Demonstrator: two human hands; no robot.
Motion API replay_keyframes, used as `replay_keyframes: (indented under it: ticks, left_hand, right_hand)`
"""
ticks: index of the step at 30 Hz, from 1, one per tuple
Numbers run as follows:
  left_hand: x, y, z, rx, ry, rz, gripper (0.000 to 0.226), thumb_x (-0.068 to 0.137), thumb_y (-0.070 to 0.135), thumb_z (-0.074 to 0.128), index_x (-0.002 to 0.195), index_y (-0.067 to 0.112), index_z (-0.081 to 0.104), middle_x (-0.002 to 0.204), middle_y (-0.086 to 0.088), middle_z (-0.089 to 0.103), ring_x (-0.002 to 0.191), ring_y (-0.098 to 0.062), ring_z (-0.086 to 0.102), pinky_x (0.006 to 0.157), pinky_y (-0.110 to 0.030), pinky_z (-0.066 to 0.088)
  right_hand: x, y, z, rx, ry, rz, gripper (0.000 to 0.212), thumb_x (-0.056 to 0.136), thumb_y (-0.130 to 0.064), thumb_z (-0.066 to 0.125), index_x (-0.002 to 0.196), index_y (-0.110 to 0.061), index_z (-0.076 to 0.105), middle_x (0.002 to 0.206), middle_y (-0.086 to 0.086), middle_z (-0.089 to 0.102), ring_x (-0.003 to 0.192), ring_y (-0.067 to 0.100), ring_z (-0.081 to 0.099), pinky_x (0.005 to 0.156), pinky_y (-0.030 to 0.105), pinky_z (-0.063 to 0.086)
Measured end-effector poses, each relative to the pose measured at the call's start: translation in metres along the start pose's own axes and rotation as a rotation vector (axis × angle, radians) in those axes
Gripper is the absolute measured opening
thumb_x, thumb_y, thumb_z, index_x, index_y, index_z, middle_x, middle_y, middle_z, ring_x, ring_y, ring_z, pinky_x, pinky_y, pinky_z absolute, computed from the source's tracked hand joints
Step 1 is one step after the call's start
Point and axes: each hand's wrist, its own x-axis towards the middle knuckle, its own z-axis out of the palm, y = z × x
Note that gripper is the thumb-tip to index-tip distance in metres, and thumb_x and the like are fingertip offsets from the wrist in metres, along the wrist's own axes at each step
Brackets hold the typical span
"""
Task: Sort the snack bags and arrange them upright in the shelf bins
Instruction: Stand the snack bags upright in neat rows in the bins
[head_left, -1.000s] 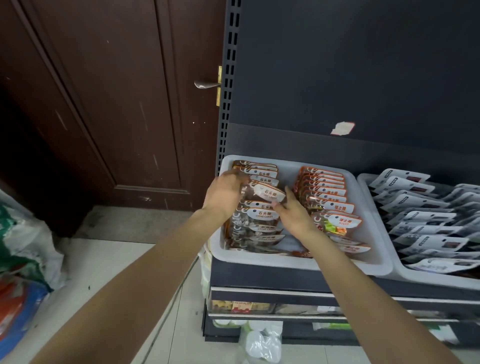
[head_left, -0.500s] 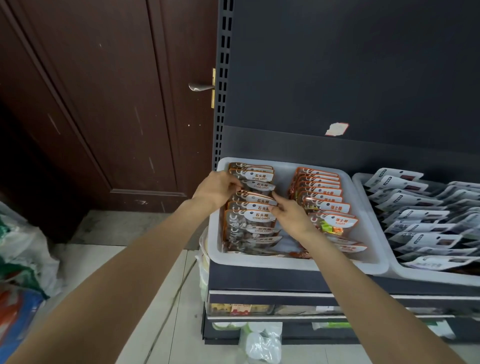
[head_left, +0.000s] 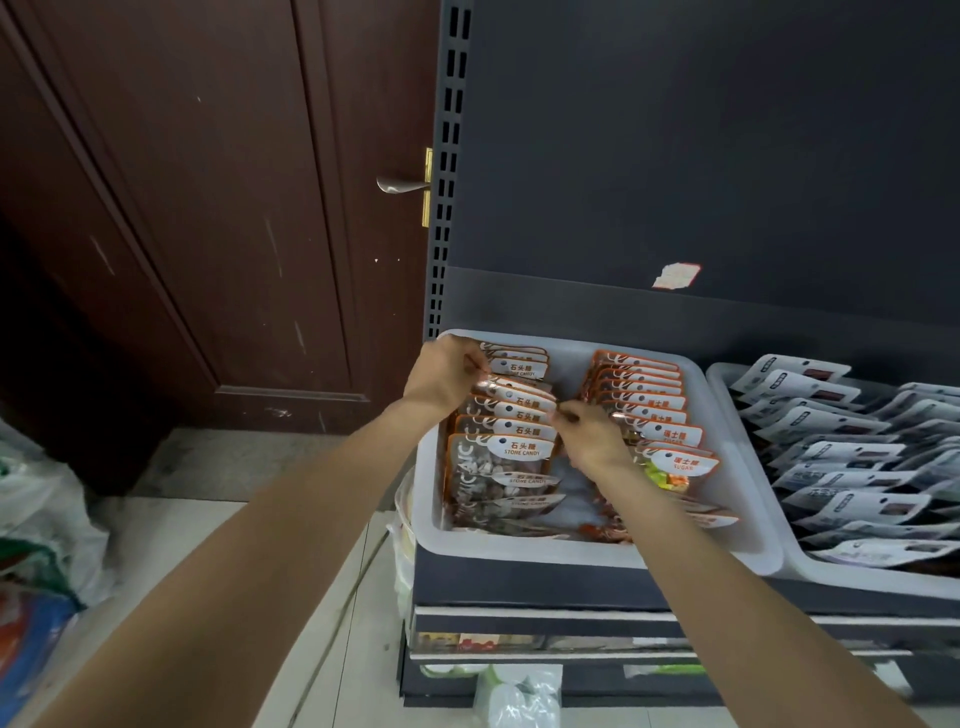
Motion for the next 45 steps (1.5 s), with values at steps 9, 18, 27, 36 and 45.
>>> replay_keyframes:
  ticks: [9, 18, 27, 36, 45]
  left_hand:
    - [0.003, -0.002, 0.006, 0.182, -0.002, 0.063, 0.022, 0.090, -0.003, 0.051, 0.089, 0.011, 0.068, 0.092, -0.009, 0.069, 0.084, -0.024, 0.066, 0.076, -0.035, 0.055]
    - [-0.011, -0.005, -0.002, 0.447, -0.090, 0.355, 0.046, 0.087, -0.005, 0.056, 0.122, 0.024, 0.062, 0.126, 0.002, 0.054, 0.119, -0.019, 0.048, 0.090, -0.037, 0.050]
    - [0.015, 0.009, -0.002, 0.441, -0.083, 0.238, 0.024, 0.091, 0.006, 0.057, 0.103, 0.022, 0.071, 0.110, -0.002, 0.068, 0.099, -0.023, 0.063, 0.088, -0.036, 0.053]
    - [0.003, -0.006, -0.002, 0.411, -0.065, 0.328, 0.029, 0.095, 0.017, 0.055, 0.121, 0.024, 0.065, 0.129, 0.001, 0.052, 0.114, -0.019, 0.055, 0.094, -0.031, 0.046]
    - [0.000, -0.016, 0.006, 0.438, -0.126, 0.276, 0.046, 0.104, 0.024, 0.030, 0.149, 0.015, 0.026, 0.158, -0.004, 0.018, 0.146, -0.021, 0.014, 0.118, -0.034, 0.017]
  right_hand:
    - [0.004, -0.008, 0.003, -0.007, 0.097, -0.149, 0.038, 0.090, -0.006, 0.060, 0.126, -0.008, 0.049, 0.124, 0.011, 0.061, 0.112, 0.025, 0.060, 0.097, 0.035, 0.048]
    - [-0.001, -0.002, 0.002, -0.046, 0.193, -0.176, 0.026, 0.089, -0.010, 0.063, 0.114, -0.005, 0.057, 0.113, 0.012, 0.066, 0.104, 0.023, 0.062, 0.086, 0.025, 0.046]
    - [-0.003, 0.005, -0.010, -0.119, 0.084, -0.308, 0.013, 0.087, -0.003, 0.063, 0.097, -0.004, 0.071, 0.098, 0.010, 0.070, 0.083, 0.013, 0.058, 0.071, 0.009, 0.040]
    - [-0.004, 0.001, -0.012, -0.218, -0.017, -0.337, 0.029, 0.093, -0.018, 0.057, 0.120, -0.012, 0.064, 0.122, 0.008, 0.063, 0.111, 0.021, 0.059, 0.094, 0.026, 0.043]
    - [0.019, -0.020, 0.012, 0.273, -0.180, -0.012, 0.050, 0.103, -0.037, 0.028, 0.151, -0.026, 0.016, 0.152, 0.004, 0.032, 0.140, 0.025, 0.030, 0.108, 0.029, 0.026]
